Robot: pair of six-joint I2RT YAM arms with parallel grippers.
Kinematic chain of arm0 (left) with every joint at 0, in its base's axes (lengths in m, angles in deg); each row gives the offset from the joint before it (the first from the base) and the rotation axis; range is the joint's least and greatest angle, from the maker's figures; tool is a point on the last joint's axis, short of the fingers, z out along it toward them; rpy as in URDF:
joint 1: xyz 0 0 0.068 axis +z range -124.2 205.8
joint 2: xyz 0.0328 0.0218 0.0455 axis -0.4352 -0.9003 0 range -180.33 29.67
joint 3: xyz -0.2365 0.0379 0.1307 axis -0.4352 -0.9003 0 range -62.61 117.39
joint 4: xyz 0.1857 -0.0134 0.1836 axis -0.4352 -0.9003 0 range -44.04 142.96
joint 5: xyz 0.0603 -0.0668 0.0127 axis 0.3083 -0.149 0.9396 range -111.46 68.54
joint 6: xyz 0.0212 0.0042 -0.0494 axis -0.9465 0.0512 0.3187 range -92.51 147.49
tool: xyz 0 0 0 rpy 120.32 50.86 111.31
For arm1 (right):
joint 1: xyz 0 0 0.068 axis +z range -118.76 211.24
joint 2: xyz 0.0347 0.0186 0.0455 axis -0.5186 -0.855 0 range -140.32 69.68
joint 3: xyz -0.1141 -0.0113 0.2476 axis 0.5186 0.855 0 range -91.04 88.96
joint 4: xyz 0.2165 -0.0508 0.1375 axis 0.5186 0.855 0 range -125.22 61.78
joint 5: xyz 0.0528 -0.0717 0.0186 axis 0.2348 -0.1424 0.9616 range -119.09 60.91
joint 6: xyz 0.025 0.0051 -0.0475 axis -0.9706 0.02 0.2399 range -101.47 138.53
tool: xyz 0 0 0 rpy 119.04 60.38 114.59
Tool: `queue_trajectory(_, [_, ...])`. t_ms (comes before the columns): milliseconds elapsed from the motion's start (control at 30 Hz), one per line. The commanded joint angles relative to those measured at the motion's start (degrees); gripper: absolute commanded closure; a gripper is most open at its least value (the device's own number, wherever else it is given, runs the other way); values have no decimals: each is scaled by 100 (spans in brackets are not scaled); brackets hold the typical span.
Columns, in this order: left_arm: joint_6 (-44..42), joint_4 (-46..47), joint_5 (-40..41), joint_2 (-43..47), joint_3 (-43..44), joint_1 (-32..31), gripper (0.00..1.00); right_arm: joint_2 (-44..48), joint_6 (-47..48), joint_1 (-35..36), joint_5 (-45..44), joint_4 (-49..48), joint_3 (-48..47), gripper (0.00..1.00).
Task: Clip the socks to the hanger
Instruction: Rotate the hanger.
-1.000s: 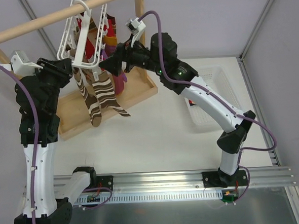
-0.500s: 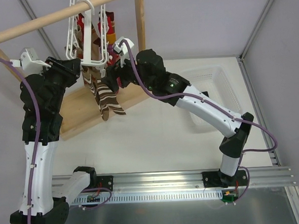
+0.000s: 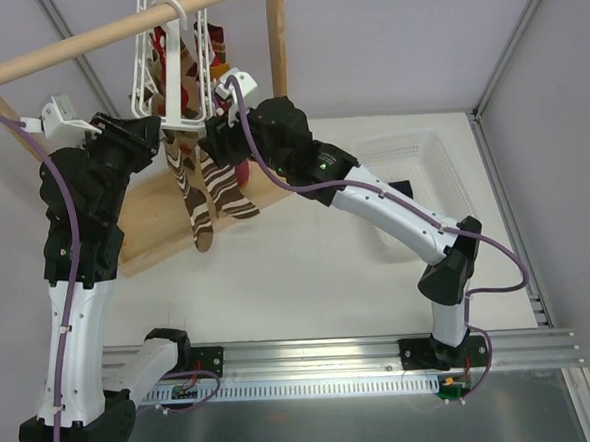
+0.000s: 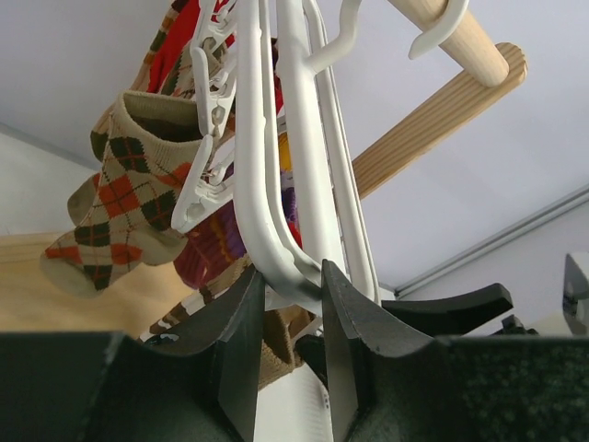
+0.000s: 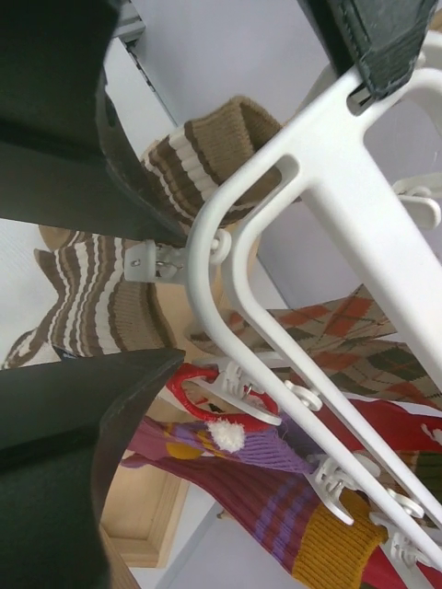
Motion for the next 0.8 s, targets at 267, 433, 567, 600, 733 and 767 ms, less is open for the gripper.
queue_trajectory(267, [-552,324,-415,128,-26,-157,44,89,-192,-78,-74,-427,-150,78])
queue_trajectory(433, [-1070,175,-20,383,60,-157,29,343,-272,-420,339,-278,78,76])
queue_trajectory(567, [-1449,-159,226,278,385,-157,22,475,-482,-772,979,-24,122,75])
queue_trajectory(600, [-1510,-238,279,182,439,-157,21,528,-500,-886,1033,20,175,75])
queue_trajectory(733, [-1765,-274,376,-108,720,-148,21,651,-500,-1141,1139,82,254,73])
queue_trajectory(767, [-1801,-274,272,-178,781,-148,21,669,-500,-1238,1226,100,254,73])
